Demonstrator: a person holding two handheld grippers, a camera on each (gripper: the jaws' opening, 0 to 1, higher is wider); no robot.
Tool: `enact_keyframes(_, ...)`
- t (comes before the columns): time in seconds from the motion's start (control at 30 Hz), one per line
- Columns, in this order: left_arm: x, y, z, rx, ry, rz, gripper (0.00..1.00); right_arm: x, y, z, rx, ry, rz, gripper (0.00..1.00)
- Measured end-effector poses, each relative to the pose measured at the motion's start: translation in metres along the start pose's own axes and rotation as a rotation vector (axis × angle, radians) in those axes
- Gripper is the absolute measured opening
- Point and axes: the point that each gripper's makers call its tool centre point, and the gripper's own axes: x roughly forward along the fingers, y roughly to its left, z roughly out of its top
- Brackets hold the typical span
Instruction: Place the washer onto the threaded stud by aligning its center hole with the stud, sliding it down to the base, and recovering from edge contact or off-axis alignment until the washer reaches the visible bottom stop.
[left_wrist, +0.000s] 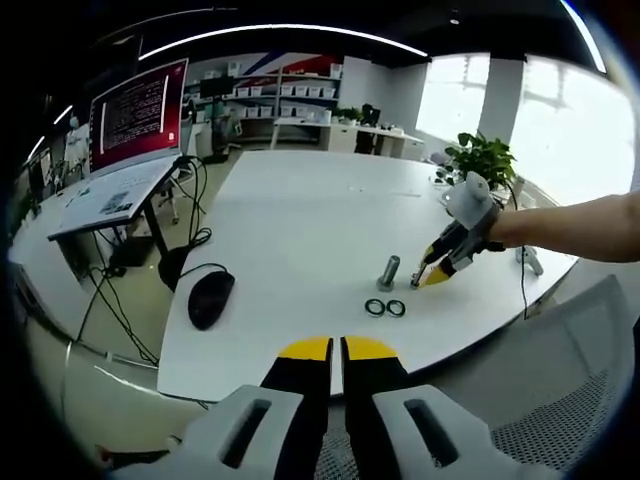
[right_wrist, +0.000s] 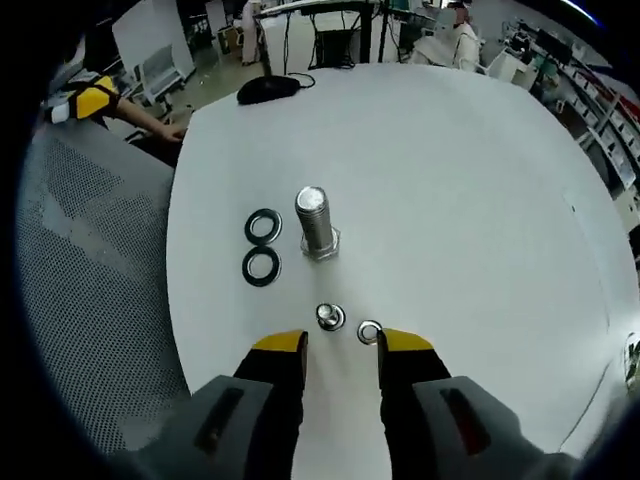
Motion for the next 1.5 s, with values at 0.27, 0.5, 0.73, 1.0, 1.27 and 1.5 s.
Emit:
enact_keyframes(0.27,0.000,0.000,0.000,0.000,0.001,0.002,0.01,-0.017,-0.012,-0.016,0.119,-0.059,0.012,0.29)
enact_keyframes(0.5,-0.001,0.000,-0.001,0.004,0.005,0.005,0.01,-0.026,-0.022,-0.027,0.213,-0.105,-0.006,0.29)
enact_keyframes(0.73,-0.001,0.000,-0.001,-0.002,0.001,0.007,0.02,-0.026,-0.033,-0.039,0.260,-0.116,-0.049,0.29)
enact_keyframes(1.0,-0.002,0.001,-0.002,-0.001,0.003,0.010,0.02,-0.020,-0.044,-0.050,0.253,-0.077,-0.102,0.28)
enact_keyframes(1.27,-0.001,0.001,-0.002,-0.002,0.003,0.011,0.02,-0.010,-0.054,-0.057,0.239,-0.018,-0.124,0.27)
enact_keyframes(1.5,-0.001,0.001,-0.002,-0.002,0.002,0.012,0.02,-0.002,-0.056,-0.059,0.195,0.013,-0.139,0.26)
